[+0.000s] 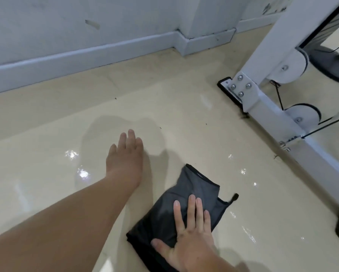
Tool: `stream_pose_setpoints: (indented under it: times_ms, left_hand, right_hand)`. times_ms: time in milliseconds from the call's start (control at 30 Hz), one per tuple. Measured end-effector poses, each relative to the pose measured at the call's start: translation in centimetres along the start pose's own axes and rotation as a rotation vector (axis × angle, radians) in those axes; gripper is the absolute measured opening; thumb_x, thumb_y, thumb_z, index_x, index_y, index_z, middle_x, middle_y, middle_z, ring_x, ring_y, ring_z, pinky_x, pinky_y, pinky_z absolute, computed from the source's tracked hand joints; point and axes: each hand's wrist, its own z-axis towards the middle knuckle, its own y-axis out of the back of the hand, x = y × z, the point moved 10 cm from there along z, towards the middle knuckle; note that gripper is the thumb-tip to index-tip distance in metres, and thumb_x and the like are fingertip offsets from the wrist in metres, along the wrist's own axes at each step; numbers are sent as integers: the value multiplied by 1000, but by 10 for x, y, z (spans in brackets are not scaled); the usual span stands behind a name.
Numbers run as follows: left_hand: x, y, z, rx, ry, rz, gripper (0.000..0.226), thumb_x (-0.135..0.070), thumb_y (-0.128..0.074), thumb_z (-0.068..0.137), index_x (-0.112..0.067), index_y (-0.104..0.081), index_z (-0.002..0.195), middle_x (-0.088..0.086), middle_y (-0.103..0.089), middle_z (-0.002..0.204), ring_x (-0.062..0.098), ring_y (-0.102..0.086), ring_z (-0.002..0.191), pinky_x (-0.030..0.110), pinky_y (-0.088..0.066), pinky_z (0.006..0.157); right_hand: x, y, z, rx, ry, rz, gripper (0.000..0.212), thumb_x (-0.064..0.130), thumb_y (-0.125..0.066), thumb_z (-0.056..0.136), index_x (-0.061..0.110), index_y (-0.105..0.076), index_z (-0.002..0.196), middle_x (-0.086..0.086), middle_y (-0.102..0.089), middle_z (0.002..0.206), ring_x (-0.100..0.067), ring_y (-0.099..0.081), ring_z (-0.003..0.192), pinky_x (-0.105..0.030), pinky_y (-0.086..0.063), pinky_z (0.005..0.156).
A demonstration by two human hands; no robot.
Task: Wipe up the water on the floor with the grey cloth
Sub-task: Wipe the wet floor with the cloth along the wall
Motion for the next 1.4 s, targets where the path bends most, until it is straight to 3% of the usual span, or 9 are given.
stream_pose_setpoints:
  times_ms: [67,267,500,733,833,1067,1200,1300,1400]
  left_hand:
    - [-30,-15,-28,-10,-166,26,89,-4,-45,93,-14,10,162,10,31,167,30,18,157,43,-8,128]
    - [-66,-41,-59,-3,-330,142,86,-15,-47,99,-14,11,163,10,32,166,28,20,157,42,-2,129]
    - [-101,-21,-90,-30,-253,-55,81,-17,-49,96,-15,-3,162,8,13,172,26,2,159,32,-15,127]
    - [-171,8,-101,161,-219,94,79,-17,-51,99,-20,-6,164,0,9,172,19,-9,157,32,-31,120]
    - [-215,17,-78,188,-213,170,63,-20,-57,94,-19,-34,153,1,-26,159,21,-33,145,43,-48,107]
    - [-369,5,-61,62,-313,-221,46,-19,-55,94,-14,-48,139,8,-33,153,27,-41,139,42,-46,108]
    - [-428,-12,-97,-62,-566,-264,61,-18,-48,101,-18,-28,159,0,-10,170,19,-11,157,34,-27,124]
    - [-444,-13,-106,-72,-717,-179,74,-11,-49,100,-21,-12,163,-2,10,172,14,4,158,25,-7,125]
    - [-438,-1,-91,-120,-690,-161,77,-13,-48,99,-19,-7,164,0,11,172,14,2,158,21,-1,122]
  right_hand:
    - [-3,-7,-3,128,-39,-92,121,102,-22,68,28,-17,164,-32,15,165,-45,8,156,-64,-6,119]
    - [-15,-34,2,479,83,-178,120,102,-23,68,36,46,142,-14,65,133,-32,61,128,-61,28,115]
    - [-54,5,46,373,450,-332,118,99,-35,72,45,39,147,-3,60,146,-21,58,133,-52,26,119]
    - [-215,48,74,166,6,-64,124,108,-16,60,41,32,154,-7,43,161,-24,37,151,-48,16,125]
    - [-282,43,49,118,-170,65,121,108,-7,60,40,34,153,-7,43,161,-24,38,150,-48,15,125]
    - [-309,5,-11,26,-95,82,111,99,-9,76,33,30,156,-15,41,161,-31,36,151,-51,16,125]
    - [-305,-4,-49,-103,101,25,108,100,-28,76,33,-30,161,-25,-13,169,-31,-4,158,-53,-12,120]
    - [-330,-13,-42,148,198,-64,112,104,-23,68,48,21,154,-7,43,160,-18,46,145,-49,16,124]
    - [-377,6,-20,212,-5,-31,124,107,-25,60,47,34,150,1,55,152,-15,52,139,-48,22,123]
